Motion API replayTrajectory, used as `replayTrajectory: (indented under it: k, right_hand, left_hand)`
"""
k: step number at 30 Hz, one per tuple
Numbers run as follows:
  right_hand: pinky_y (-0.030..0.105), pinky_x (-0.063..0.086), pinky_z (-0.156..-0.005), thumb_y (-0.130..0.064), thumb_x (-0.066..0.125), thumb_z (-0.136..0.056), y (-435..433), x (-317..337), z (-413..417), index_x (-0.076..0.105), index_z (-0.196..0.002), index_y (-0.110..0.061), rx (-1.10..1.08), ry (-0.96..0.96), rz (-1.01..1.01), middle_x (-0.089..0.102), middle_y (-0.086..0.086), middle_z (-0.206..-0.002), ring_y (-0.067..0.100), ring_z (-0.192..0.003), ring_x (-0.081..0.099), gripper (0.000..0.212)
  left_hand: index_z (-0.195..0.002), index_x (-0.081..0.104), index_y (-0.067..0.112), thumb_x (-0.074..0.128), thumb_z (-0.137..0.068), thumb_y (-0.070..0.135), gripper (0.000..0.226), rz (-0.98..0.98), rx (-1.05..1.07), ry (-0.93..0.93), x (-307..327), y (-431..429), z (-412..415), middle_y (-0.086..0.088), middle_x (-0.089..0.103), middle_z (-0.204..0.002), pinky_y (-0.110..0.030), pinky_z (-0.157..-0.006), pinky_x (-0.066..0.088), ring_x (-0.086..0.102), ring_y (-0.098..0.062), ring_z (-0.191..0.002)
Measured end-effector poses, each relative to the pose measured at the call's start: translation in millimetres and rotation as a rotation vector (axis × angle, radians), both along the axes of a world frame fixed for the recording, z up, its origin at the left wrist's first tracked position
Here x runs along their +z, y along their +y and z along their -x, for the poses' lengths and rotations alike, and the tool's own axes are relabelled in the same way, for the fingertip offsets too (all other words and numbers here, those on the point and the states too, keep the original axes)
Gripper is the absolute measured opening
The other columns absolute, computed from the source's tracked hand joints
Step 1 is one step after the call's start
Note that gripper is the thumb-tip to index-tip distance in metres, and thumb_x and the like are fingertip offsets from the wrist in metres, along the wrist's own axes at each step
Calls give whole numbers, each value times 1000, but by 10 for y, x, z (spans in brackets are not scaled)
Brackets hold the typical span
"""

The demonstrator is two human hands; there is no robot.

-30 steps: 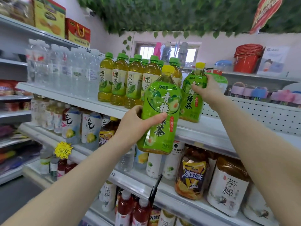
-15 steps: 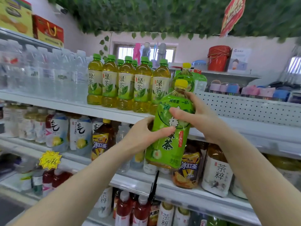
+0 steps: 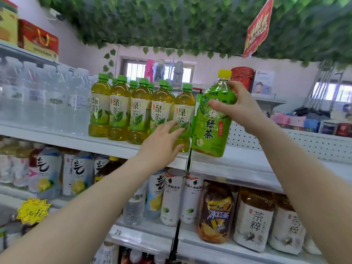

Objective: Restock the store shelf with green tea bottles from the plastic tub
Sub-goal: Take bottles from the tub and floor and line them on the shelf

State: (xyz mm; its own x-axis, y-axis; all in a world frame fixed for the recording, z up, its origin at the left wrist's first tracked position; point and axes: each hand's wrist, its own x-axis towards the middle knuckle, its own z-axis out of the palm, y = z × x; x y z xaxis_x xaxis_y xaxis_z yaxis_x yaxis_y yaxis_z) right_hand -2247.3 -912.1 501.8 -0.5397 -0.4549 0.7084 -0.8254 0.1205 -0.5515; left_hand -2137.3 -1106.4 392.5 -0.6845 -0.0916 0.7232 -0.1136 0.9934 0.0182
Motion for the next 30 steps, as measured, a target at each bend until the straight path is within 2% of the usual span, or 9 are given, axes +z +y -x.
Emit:
replayTrajectory:
  k: [6, 9, 11, 14, 16, 19, 23, 27, 30]
  right_hand:
    - [38, 48, -100, -49, 79, -76, -239, -144, 337, 38, -144, -29, -32, 27, -67, 54, -22, -111, 6, -101, 60, 82]
    - [42, 51, -99, -62, 75, -70, -272, -194, 368, 41, -140, -29, -92, 82, -116, 61, -7, -121, 12, -106, 62, 85]
    - [44, 48, -101, -64, 73, -72, -284, -214, 342, 39, -142, -24, -166, 167, -135, 58, 0, -128, 16, -113, 58, 87]
    - [45, 38, -110, -54, 72, -79, -315, -346, 199, 24, -152, -19, -403, 480, -159, 37, 12, -145, 27, -133, 39, 94]
    - [47, 30, -114, -54, 73, -78, -341, -518, 67, 13, -155, -21, -495, 701, -254, 21, 16, -156, 33, -146, 20, 103]
    - [50, 10, -120, -61, 69, -77, -333, -771, 110, 7, -158, -16, -538, 816, -423, 0, 20, -163, 37, -150, -5, 111]
    - [47, 3, -120, -64, 64, -73, -331, -840, 270, 17, -156, -5, -554, 830, -420, 2, 21, -163, 39, -150, -3, 112]
    - [47, 3, -119, -62, 66, -71, -368, -828, 367, 16, -156, -5, -551, 819, -428, 2, 21, -163, 39, -150, -3, 114]
    - [42, -4, -118, -59, 71, -72, -375, -812, 448, 12, -157, -7, -531, 797, -451, -3, 18, -163, 36, -150, -8, 115]
  left_hand:
    - [-149, 35, 23, 43, -99, 47, 56, 84, 4, -7, -49, -67, 125, -3, 26, -158, -42, -105, 44, 27, -26, -143]
    - [-149, 35, 21, 44, -99, 47, 58, 84, -2, -10, -86, -98, 154, -3, 24, -159, -40, -106, 43, 27, -26, -143]
    - [-149, 38, 19, 46, -98, 46, 58, 91, -14, 5, -120, -106, 163, -4, 26, -158, -39, -105, 43, 29, -25, -142]
    - [-148, 39, 17, 48, -98, 46, 59, 91, -25, 11, -156, -101, 158, -6, 27, -157, -40, -103, 45, 31, -25, -141]
    - [-149, 38, 17, 47, -98, 46, 60, 111, -23, 12, -167, -101, 156, -6, 27, -158, -40, -105, 42, 29, -26, -142]
    - [-150, 37, 17, 46, -99, 46, 60, 137, -19, 17, -174, -109, 155, -6, 26, -158, -39, -108, 39, 28, -27, -142]
    - [-148, 39, 16, 44, -99, 47, 59, 151, -25, 17, -179, -128, 163, -7, 26, -158, -39, -107, 40, 30, -28, -142]
    - [-145, 44, 14, 46, -98, 46, 57, 172, -27, 27, -186, -141, 172, -8, 30, -156, -38, -103, 44, 34, -29, -139]
    - [-144, 46, 13, 47, -98, 44, 56, 172, -31, 39, -189, -146, 168, -9, 32, -155, -38, -100, 46, 37, -29, -138]
